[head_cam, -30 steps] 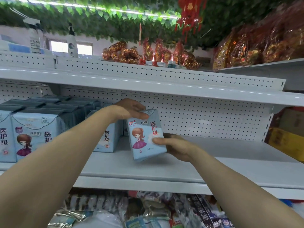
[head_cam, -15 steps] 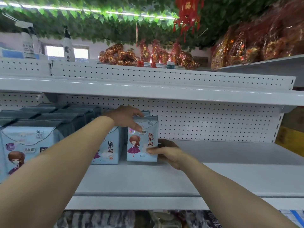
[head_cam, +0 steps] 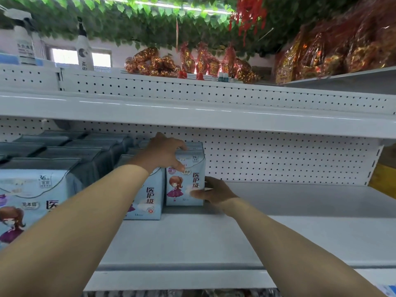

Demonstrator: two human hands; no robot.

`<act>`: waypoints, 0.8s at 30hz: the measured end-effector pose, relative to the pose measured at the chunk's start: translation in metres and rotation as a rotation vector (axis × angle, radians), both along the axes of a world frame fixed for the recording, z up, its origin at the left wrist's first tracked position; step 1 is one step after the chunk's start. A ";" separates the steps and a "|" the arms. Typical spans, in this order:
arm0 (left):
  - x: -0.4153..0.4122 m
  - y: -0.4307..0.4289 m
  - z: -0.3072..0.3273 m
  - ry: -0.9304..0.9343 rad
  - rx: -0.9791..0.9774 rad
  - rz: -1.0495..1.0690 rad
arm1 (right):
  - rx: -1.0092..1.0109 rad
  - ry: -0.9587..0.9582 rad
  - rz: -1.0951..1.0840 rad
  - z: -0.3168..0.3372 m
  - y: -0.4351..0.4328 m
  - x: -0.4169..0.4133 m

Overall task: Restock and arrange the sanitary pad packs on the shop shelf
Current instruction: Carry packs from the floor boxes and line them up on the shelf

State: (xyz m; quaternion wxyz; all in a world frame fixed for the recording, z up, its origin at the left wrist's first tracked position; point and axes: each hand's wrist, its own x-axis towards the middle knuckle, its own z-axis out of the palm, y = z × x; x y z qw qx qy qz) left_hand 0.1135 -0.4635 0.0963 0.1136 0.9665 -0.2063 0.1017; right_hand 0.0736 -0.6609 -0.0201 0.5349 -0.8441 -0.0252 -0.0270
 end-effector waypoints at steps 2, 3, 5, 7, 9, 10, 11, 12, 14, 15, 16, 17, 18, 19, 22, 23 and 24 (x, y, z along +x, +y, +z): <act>0.002 0.001 -0.001 -0.002 0.004 0.016 | -0.041 -0.031 -0.048 -0.004 0.004 0.006; 0.002 0.001 -0.001 -0.005 0.003 0.020 | -0.065 -0.044 -0.075 -0.005 0.006 0.008; 0.003 0.001 -0.002 -0.013 0.003 0.019 | -0.113 -0.070 -0.124 -0.005 0.010 0.009; 0.005 0.000 -0.004 -0.018 -0.003 0.014 | -0.152 -0.092 -0.158 -0.004 0.012 0.008; 0.007 0.000 -0.005 -0.019 -0.009 0.017 | -0.188 -0.107 -0.179 -0.003 0.016 0.009; 0.007 0.000 -0.005 -0.019 -0.012 0.019 | -0.203 -0.110 -0.193 -0.002 0.017 0.009; 0.008 -0.001 -0.004 -0.020 -0.013 0.018 | -0.219 -0.112 -0.207 -0.002 0.019 0.010; 0.009 -0.001 -0.003 -0.021 -0.011 0.017 | -0.240 -0.113 -0.222 -0.001 0.021 0.010; 0.009 -0.003 -0.001 -0.029 0.007 0.006 | -0.294 -0.113 -0.249 0.000 0.023 0.011; 0.010 -0.004 0.000 -0.033 0.020 0.001 | -0.319 -0.117 -0.259 0.000 0.024 0.010; 0.011 -0.005 0.000 -0.039 0.034 -0.002 | -0.333 -0.118 -0.268 0.000 0.025 0.010; 0.011 -0.005 0.001 -0.045 0.050 -0.004 | -0.337 -0.118 -0.278 0.000 0.025 0.009; 0.011 -0.005 0.001 -0.048 0.063 -0.003 | -0.339 -0.115 -0.290 -0.002 0.027 0.009; 0.011 -0.005 0.001 -0.053 0.073 -0.002 | -0.341 -0.111 -0.304 -0.003 0.029 0.008; 0.011 -0.005 0.002 -0.099 0.097 -0.010 | -0.375 -0.095 -0.354 -0.003 0.034 0.008; 0.010 -0.006 0.002 -0.118 0.100 -0.019 | -0.391 -0.084 -0.372 -0.003 0.035 0.007; 0.010 -0.006 0.001 -0.133 0.096 -0.026 | -0.400 -0.071 -0.387 -0.001 0.036 0.006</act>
